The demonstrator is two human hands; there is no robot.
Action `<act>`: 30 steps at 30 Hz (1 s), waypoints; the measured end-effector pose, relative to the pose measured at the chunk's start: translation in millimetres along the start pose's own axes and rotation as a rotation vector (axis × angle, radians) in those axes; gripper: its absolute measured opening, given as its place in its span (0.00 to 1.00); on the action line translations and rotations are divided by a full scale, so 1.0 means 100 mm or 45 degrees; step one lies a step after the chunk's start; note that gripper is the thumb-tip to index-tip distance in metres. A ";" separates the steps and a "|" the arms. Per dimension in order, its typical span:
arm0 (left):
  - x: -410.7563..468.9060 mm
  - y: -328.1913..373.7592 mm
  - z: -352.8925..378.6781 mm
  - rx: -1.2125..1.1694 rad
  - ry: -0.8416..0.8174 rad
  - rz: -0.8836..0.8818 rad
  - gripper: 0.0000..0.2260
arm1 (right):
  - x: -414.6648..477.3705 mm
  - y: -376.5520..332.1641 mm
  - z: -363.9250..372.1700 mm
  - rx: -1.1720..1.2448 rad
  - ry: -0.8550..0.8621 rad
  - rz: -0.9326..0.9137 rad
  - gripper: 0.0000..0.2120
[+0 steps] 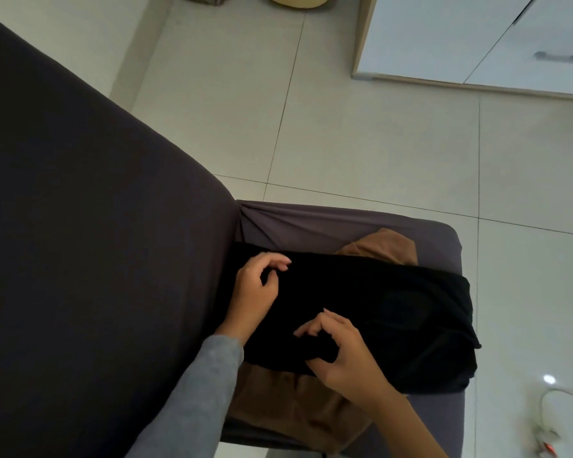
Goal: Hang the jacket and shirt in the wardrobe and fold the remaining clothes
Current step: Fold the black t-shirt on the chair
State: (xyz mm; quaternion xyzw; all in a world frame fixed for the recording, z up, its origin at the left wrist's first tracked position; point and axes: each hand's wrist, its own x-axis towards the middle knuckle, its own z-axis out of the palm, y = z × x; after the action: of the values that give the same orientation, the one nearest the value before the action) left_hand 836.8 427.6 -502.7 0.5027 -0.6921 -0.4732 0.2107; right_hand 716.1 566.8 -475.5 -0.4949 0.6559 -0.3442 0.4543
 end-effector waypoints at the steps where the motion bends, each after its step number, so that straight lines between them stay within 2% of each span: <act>1: -0.16 0.02 -0.01 -0.086 -0.014 -0.068 0.13 | -0.03 0.00 0.02 0.065 0.050 0.022 0.14; 3: -0.46 0.02 -0.02 -0.211 -0.043 -0.145 0.09 | -0.10 0.01 0.05 0.239 0.190 0.071 0.15; 5: -0.73 -0.02 -0.06 -0.160 -0.095 -0.125 0.15 | -0.16 0.02 0.08 0.386 0.313 0.107 0.18; 8: -1.02 -0.10 -0.11 0.213 -0.264 0.026 0.30 | -0.26 0.02 0.10 0.517 0.358 0.132 0.22; 10: -1.12 -0.21 -0.10 0.429 -0.275 0.076 0.32 | -0.31 0.02 0.09 0.458 0.319 0.145 0.24; 15: -1.09 -0.29 -0.15 0.518 -0.068 0.148 0.13 | -0.43 0.01 0.11 0.228 0.207 0.125 0.23; 19: -1.05 -0.24 -0.20 0.419 -0.088 0.219 0.04 | -0.47 0.02 0.12 0.142 0.180 0.108 0.16; 23: -1.09 -0.27 -0.24 0.371 -0.134 0.173 0.14 | -0.52 0.02 0.05 0.235 0.128 0.164 0.17; 24: -1.09 -0.27 -0.24 0.390 -0.125 0.173 0.14 | -0.52 0.02 0.02 0.253 0.131 0.173 0.17; 27: -1.08 -0.24 -0.26 0.405 -0.017 0.187 0.05 | -0.50 0.04 -0.06 0.317 0.252 0.159 0.20; 28: -1.07 -0.20 -0.26 0.381 0.015 0.144 0.10 | -0.48 0.03 -0.08 0.353 0.323 0.163 0.18; 30: -1.01 -0.10 -0.25 0.266 0.075 0.034 0.14 | -0.41 0.02 -0.11 0.447 0.481 0.212 0.08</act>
State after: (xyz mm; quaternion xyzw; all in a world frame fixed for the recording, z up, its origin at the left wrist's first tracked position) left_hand 902.1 506.8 -481.6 0.5262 -0.7380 -0.3805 0.1835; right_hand 709.4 607.3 -463.2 -0.2799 0.6977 -0.5003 0.4295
